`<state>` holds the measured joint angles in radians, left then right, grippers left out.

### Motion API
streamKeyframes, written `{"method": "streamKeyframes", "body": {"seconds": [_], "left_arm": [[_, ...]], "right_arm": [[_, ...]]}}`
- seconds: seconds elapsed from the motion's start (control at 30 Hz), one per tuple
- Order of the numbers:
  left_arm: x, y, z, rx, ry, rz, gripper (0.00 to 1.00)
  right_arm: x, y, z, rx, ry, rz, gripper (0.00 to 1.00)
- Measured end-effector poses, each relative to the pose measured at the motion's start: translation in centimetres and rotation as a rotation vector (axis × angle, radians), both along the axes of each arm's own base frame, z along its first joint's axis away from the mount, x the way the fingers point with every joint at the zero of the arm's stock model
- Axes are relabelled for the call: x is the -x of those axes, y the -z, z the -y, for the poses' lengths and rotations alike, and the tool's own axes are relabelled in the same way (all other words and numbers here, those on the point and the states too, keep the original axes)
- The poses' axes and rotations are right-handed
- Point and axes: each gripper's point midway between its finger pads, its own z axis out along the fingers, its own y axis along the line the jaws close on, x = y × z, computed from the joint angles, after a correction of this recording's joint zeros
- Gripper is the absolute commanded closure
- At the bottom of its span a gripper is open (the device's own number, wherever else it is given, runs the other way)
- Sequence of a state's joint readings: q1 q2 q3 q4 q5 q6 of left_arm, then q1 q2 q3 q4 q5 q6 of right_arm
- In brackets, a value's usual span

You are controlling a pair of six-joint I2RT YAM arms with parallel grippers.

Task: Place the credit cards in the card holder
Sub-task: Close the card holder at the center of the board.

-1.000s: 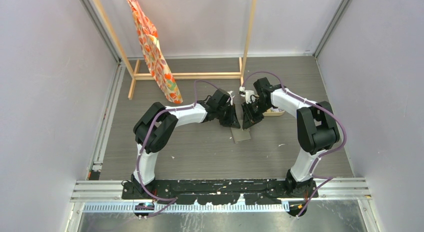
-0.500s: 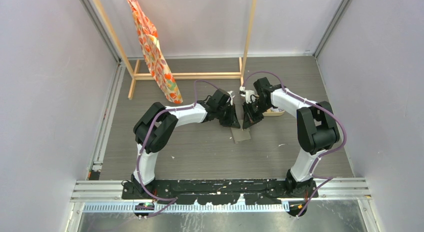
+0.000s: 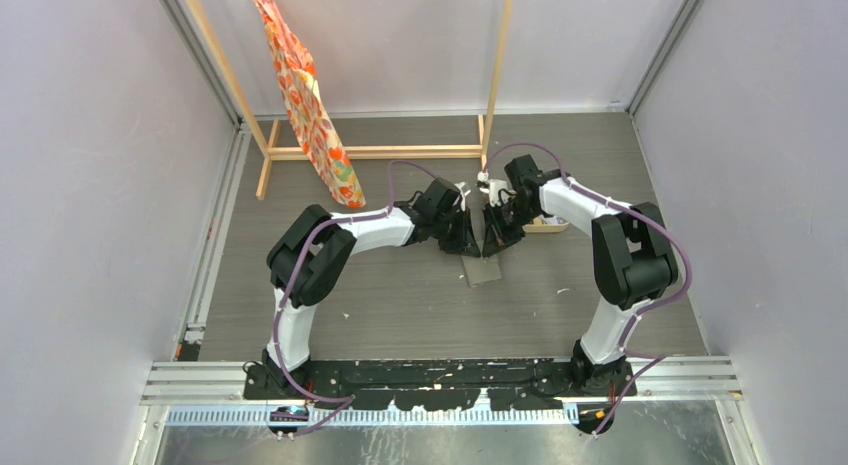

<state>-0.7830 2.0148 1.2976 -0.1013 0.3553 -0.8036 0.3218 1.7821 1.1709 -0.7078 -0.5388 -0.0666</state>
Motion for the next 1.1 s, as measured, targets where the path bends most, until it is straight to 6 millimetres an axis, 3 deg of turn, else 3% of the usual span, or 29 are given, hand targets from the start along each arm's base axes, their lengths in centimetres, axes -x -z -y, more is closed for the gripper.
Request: {"method": "streamKeyframes", "body": {"seconds": [1.1], "left_arm": [[-0.04, 0.04, -0.01, 0.005, -0.002, -0.003, 0.92]], "right_arm": [[0.14, 0.64, -0.53, 0.001, -0.020, -0.001, 0.99]]}}
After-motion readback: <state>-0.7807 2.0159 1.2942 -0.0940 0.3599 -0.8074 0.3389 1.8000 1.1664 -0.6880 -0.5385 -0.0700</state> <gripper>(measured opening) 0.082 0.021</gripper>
